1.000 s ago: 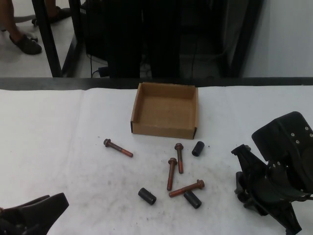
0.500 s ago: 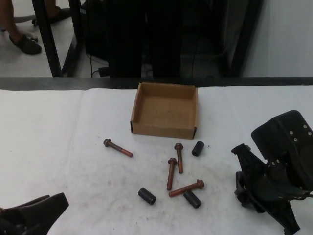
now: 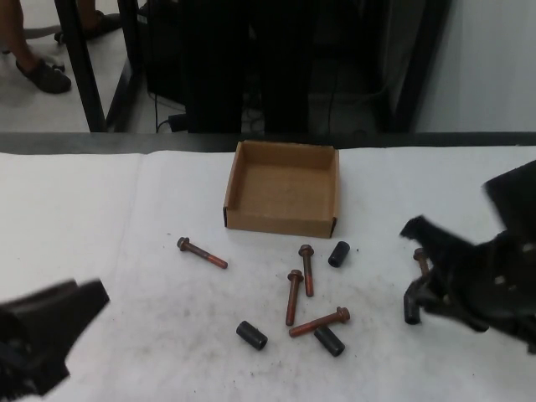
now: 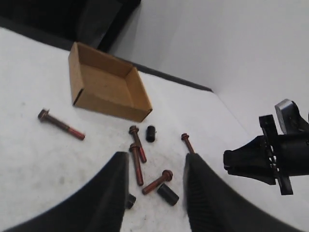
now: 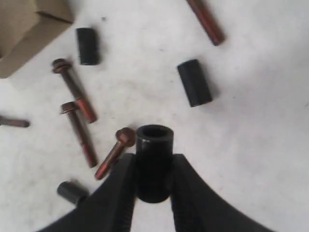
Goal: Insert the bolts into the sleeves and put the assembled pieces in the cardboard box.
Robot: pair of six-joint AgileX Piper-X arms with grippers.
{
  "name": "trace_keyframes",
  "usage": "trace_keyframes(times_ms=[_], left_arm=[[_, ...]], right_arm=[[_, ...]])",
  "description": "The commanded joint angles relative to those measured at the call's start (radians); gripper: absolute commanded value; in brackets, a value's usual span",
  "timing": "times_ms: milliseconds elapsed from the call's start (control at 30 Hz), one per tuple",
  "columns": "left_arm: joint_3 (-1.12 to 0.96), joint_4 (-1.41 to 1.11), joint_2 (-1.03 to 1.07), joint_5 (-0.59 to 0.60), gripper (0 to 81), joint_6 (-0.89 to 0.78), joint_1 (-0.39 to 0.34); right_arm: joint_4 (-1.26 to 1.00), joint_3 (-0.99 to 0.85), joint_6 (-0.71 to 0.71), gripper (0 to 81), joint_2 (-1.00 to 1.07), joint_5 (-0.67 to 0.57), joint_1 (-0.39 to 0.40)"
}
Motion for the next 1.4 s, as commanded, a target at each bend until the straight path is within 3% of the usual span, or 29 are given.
trace_keyframes(times_ms=[0, 200, 467, 533, 900, 967, 1133, 1267, 1367], left_arm=[[-0.064, 0.066, 0.022, -0.033, 35.8, 0.015, -0.006], [-0.173, 0.136, 0.161, -0.113, 35.8, -0.058, -0.055], [-0.386, 0.134, 0.59, -0.401, 35.8, -0.134, -0.286], [-0.448, 0.134, 0.713, -0.452, 35.8, -0.148, -0.315], [-0.748, 0.134, 1.219, -0.481, 35.8, -0.39, -0.315], [-0.777, 0.142, 1.258, -0.504, 35.4, -0.426, -0.315], [-0.83, 0.185, 1.33, -0.551, 35.3, -0.737, -0.301], [-0.836, 0.206, 1.361, -0.482, 35.3, -0.757, -0.256], [-0.836, 0.218, 1.368, -0.503, 35.3, -0.761, -0.223]], right_arm=[[0.036, -0.002, -0.071, 0.3, -0.109, -0.034, 0.0], [0.135, -0.002, -0.161, 0.3, -0.281, -0.141, 0.0], [0.245, -0.002, -0.212, 0.3, -0.416, -0.296, 0.0], [0.273, -0.002, -0.218, 0.3, -0.436, -0.322, 0.0], [0.306, -0.002, -0.322, 0.3, -0.47, -0.38, 0.0], [0.306, -0.002, -0.322, 0.3, -0.47, -0.38, 0.0], [0.306, -0.002, -0.322, 0.3, -0.47, -0.403, 0.0], [0.306, -0.002, -0.322, 0.3, -0.47, -0.41, 0.0], [0.306, -0.002, -0.322, 0.3, -0.47, -0.415, 0.0]])
